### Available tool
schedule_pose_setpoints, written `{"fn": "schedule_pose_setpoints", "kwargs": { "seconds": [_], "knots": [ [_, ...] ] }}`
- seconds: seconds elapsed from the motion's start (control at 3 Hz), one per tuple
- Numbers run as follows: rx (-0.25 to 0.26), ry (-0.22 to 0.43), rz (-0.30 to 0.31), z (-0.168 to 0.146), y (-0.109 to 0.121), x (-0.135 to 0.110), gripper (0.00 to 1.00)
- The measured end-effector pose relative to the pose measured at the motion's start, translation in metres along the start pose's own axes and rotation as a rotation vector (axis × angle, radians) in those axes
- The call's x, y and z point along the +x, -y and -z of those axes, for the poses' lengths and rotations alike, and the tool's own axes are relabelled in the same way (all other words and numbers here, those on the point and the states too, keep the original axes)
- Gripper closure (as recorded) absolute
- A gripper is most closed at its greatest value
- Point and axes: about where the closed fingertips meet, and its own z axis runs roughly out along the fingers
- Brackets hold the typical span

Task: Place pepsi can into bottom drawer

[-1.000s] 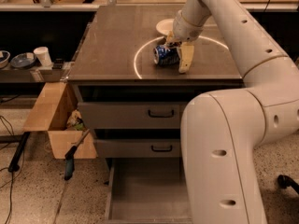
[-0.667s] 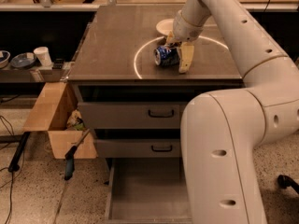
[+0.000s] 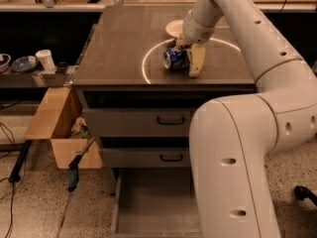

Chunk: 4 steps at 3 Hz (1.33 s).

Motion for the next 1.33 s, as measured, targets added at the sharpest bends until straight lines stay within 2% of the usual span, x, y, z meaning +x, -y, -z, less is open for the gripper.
{"fn": "schedule_pose_setpoints", "kwargs": {
  "seconds": [0.67, 1.0, 1.33],
  "knots": [
    [0.061, -0.009, 0.000, 0.013, 0.012, -0.001, 1.00],
    [0.091, -0.012, -0.014, 0.035, 0.003, -0.008, 1.00],
    [0.091, -0.012, -0.014, 0.035, 0.003, -0.008, 1.00]
  ]
}}
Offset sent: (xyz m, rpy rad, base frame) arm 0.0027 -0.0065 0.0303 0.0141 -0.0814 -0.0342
